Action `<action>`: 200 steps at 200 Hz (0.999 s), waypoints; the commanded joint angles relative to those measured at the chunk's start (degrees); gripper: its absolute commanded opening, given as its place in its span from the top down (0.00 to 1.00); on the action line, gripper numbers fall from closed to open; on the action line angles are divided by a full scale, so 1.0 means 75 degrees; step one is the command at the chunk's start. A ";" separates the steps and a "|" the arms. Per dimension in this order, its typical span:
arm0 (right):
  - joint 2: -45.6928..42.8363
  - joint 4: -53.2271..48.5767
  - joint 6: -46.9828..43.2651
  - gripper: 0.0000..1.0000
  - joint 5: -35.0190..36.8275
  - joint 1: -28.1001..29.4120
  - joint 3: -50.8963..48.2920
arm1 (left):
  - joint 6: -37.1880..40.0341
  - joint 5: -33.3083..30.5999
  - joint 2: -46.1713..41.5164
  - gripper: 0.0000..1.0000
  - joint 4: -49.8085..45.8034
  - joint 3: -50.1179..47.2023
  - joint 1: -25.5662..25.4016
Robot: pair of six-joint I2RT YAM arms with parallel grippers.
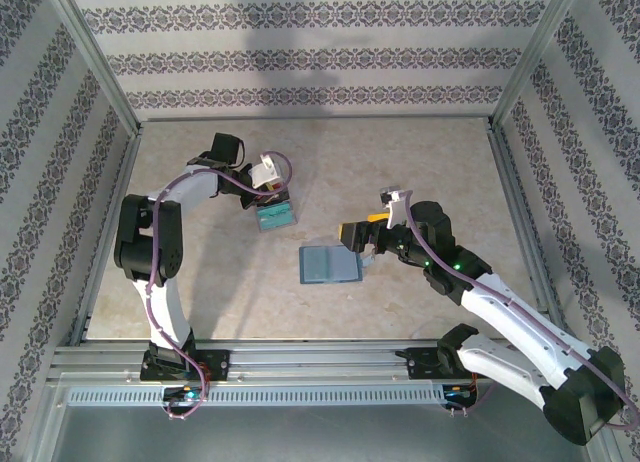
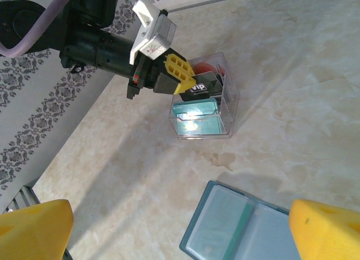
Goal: Take the credit cards out of the card holder
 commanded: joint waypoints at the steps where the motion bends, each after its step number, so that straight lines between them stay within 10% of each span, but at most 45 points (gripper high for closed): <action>1: -0.0122 -0.0035 0.0101 0.02 0.0040 -0.0052 0.0113 | 0.0197 0.0031 0.0095 0.95 -0.0175 0.0221 0.0126; 34: -0.0041 -0.0081 0.0117 0.02 0.0072 -0.0031 0.0168 | 0.0122 0.0051 -0.0028 0.78 -0.0323 0.0247 0.0119; 111: 0.0360 -0.0761 -0.0109 0.02 0.0782 0.0410 0.0606 | -0.0410 0.0471 -0.1179 0.74 -0.0025 -0.0253 0.0093; 200: 0.1890 -0.2234 -0.0256 0.10 0.2482 0.1298 0.1618 | -0.4050 -0.0725 -0.3949 0.42 0.3437 -0.2963 -0.0455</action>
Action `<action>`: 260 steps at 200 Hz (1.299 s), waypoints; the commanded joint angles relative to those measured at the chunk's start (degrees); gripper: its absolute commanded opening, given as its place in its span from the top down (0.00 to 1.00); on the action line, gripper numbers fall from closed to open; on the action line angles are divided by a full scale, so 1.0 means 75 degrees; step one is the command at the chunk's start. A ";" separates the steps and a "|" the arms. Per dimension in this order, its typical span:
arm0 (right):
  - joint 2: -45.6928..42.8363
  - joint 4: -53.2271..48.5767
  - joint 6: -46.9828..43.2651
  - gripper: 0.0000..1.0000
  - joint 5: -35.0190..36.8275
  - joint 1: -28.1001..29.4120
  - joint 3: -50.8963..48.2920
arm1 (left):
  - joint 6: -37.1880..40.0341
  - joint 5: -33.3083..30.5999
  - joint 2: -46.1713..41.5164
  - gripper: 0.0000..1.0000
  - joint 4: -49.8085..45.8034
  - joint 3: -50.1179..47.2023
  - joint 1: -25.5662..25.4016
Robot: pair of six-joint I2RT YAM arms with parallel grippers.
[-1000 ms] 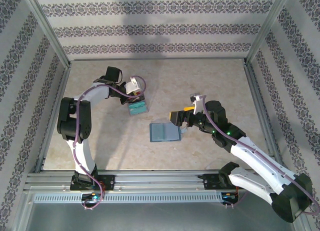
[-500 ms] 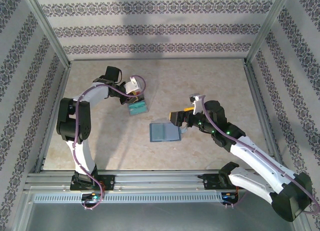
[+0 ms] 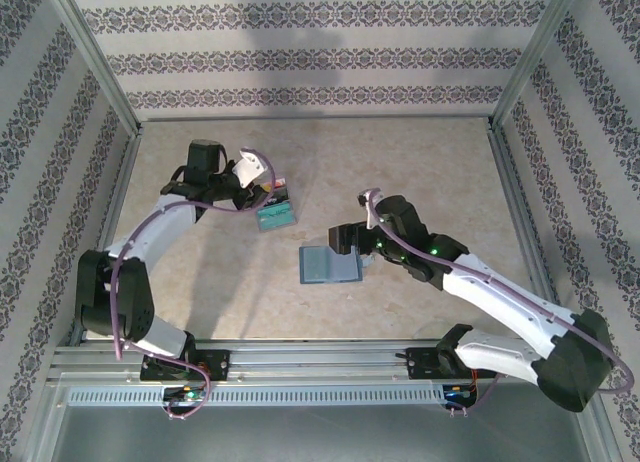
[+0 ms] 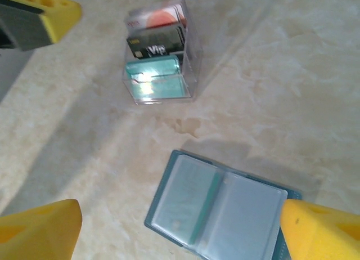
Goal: Take the credit cards out of the card holder
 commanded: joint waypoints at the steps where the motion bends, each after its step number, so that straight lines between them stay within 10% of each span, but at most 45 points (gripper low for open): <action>1: 0.0393 -0.0677 -0.0074 0.10 0.0786 0.0248 0.0491 | -0.1577 -0.0501 -0.0599 0.42 0.1428 -0.0589 -0.0235; 39: 0.1183 -0.1142 0.0129 0.11 0.1301 0.0640 0.0895 | -0.3469 -0.1499 -0.1604 0.00 0.2912 -0.1824 -0.0370; 151: 0.3285 -0.1633 0.1265 0.16 0.1499 0.1526 0.1698 | -0.6398 -0.3182 -0.3349 0.01 0.3979 -0.4382 -0.0379; 260: 0.4936 -0.2259 0.1679 0.29 0.1740 0.2063 0.2654 | -0.7188 -0.4117 -0.3988 0.01 0.3968 -0.5033 -0.0377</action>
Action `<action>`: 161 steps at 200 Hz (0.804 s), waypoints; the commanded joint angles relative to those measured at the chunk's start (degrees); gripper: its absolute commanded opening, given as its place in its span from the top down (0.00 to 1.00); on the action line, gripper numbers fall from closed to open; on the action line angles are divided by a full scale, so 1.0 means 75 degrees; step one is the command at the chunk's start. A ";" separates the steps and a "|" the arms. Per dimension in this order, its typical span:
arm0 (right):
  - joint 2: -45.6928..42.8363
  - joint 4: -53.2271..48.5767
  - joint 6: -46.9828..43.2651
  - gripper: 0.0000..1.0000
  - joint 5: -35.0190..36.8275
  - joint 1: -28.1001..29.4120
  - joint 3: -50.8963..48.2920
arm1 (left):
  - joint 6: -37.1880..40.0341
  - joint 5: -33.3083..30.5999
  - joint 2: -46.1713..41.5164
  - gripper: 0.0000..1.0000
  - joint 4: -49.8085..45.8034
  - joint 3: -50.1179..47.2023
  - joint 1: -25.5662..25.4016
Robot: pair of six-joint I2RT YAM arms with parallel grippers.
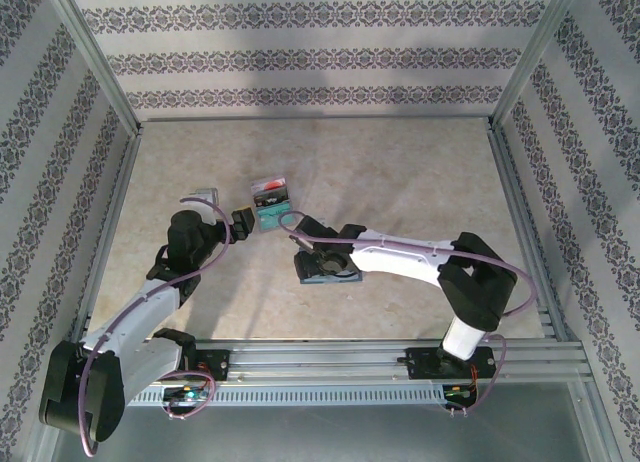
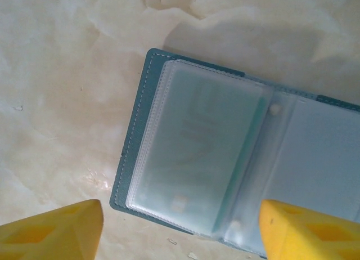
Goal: Take the credit cards out of the card holder
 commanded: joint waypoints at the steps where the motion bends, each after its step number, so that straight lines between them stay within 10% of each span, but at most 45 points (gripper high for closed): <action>1: 0.0260 -0.0331 0.0169 0.29 0.0276 0.0099 0.0257 | -0.0239 -0.0271 -0.0133 0.01 0.0378 -0.0073 -0.0078; 161: 0.1135 -0.0648 -0.0031 0.27 0.0366 0.0087 0.0794 | -0.0461 -0.0460 0.0079 0.01 0.0667 -0.0180 -0.0080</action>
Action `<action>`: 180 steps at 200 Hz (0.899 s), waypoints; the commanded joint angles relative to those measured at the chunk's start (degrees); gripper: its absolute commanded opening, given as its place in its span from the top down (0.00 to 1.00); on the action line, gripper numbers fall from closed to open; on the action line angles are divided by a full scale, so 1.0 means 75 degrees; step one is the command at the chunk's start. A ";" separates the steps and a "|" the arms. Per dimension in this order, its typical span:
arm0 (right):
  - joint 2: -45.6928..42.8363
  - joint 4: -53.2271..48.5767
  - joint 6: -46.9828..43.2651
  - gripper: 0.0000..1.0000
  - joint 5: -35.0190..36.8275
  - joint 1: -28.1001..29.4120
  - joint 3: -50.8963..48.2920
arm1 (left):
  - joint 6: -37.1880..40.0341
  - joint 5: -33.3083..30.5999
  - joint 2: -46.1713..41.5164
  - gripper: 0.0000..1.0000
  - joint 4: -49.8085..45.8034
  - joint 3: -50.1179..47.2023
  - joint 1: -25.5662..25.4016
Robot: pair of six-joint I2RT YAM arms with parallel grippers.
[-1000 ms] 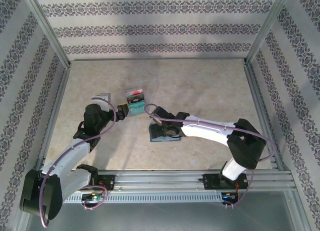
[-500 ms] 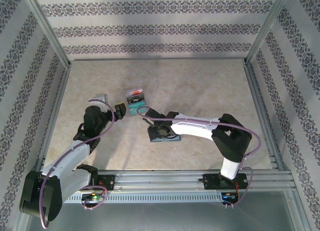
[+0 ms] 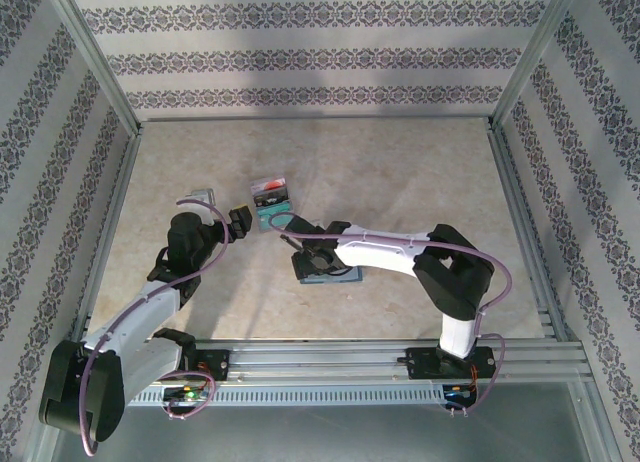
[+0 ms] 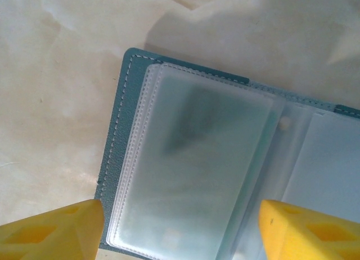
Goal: Take the credit cards out of the card holder
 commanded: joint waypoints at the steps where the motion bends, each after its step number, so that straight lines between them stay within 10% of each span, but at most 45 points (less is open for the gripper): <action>1: 0.0173 -0.0252 -0.0056 0.27 0.0190 0.0090 0.0164 | -0.0147 -0.0101 0.0049 0.01 0.0363 -0.0026 -0.0077; 180: 0.0190 -0.0339 -0.0068 0.58 0.0394 -0.0027 -0.0044 | -0.0156 -0.0057 0.0104 0.01 0.0326 -0.0030 -0.0076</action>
